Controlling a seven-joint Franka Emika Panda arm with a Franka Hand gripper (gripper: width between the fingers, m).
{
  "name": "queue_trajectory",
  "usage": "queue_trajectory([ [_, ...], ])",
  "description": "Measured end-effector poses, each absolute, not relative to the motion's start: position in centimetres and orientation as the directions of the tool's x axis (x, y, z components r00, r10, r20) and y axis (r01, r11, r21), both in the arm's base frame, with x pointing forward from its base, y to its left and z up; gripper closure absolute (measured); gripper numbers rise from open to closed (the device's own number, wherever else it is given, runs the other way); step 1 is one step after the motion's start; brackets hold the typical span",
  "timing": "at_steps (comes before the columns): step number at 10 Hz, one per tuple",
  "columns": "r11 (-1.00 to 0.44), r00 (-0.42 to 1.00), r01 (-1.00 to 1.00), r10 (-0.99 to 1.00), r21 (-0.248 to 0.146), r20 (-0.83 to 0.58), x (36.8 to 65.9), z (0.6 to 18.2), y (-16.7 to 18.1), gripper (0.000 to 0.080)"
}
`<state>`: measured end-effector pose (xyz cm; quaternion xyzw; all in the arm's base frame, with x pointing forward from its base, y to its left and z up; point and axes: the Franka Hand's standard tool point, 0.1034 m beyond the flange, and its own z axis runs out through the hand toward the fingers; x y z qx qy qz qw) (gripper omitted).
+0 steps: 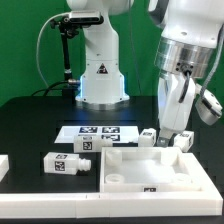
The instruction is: Assemble one leg
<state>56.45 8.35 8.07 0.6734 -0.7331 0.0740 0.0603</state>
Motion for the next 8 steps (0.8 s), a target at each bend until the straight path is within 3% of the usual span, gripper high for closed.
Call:
queue_trajectory([
  [1, -0.046, 0.040, -0.998, -0.982, -0.031, 0.186, 55.4, 7.7, 7.6, 0.0150],
  [3, -0.157, 0.154, -0.988, -0.972, -0.005, 0.177, 53.9, 7.4, 7.6, 0.0150],
  [8, -0.485, 0.486, -0.873, -0.857, 0.046, 0.174, 53.9, 7.3, 7.7, 0.0150],
])
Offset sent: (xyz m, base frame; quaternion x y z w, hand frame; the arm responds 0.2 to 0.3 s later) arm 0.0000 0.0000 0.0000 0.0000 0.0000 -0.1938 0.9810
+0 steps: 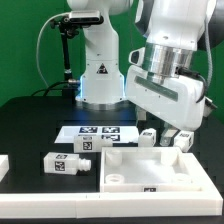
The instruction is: Assemble one leg
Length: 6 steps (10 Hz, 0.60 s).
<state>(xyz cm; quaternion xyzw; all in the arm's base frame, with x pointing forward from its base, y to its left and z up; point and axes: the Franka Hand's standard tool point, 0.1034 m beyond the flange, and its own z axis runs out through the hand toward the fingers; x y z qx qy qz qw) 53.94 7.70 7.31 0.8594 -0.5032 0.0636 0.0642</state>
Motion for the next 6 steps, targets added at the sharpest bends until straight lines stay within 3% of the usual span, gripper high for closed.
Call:
queue_trajectory([
  [1, -0.538, 0.531, -0.843, -0.830, 0.006, 0.172, 52.9, 7.1, 8.3, 0.0150],
  [3, -0.703, 0.700, -0.711, -0.704, 0.021, 0.122, 50.7, 7.5, 8.9, 0.0150],
  [6, -0.808, 0.806, -0.588, -0.584, 0.020, 0.093, 50.0, 8.5, 9.4, 0.0150],
])
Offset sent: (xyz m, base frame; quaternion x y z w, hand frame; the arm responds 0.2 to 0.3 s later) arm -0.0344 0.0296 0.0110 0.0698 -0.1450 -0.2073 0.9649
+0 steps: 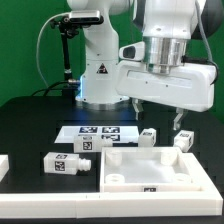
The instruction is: Assemble one leg
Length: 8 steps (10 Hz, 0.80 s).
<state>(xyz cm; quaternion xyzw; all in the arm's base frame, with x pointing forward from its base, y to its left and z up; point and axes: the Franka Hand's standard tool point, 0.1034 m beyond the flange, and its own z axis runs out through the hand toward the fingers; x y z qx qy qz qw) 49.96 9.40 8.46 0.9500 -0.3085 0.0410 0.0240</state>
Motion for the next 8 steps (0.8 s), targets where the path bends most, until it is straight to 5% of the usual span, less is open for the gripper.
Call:
queue_trajectory([
  [4, -0.933, 0.932, -0.358, -0.355, 0.045, 0.069, 49.7, 8.3, 8.9, 0.0150],
  [8, -0.951, 0.934, -0.302, -0.309, 0.062, -0.178, 46.4, 7.0, 7.1, 0.0150],
])
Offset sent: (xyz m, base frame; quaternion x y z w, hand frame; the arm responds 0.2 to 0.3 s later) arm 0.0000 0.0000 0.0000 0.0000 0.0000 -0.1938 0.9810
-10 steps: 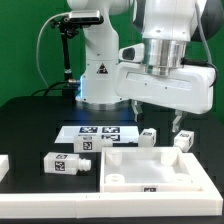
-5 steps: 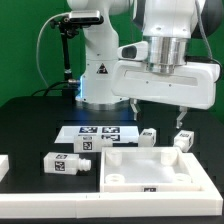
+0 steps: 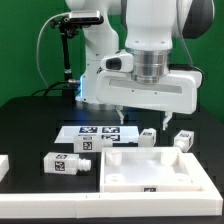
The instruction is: Assemble one leg
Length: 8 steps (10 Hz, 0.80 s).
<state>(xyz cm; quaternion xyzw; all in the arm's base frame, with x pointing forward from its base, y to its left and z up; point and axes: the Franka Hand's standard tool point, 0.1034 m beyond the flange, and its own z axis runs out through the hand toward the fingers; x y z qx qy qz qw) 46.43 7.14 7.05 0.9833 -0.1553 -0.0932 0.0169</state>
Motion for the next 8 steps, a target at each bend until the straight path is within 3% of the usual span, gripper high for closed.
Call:
queue_trajectory([
  [3, -0.939, 0.881, -0.332, -0.342, 0.086, -0.328, 46.4, 7.1, 5.7, 0.0150],
  [5, -0.900, 0.772, -0.435, -0.395, 0.041, -0.497, 45.1, 6.0, 4.8, 0.0150],
  [8, -0.880, 0.669, -0.474, -0.385, 0.034, -0.636, 44.1, 5.8, 5.1, 0.0150],
])
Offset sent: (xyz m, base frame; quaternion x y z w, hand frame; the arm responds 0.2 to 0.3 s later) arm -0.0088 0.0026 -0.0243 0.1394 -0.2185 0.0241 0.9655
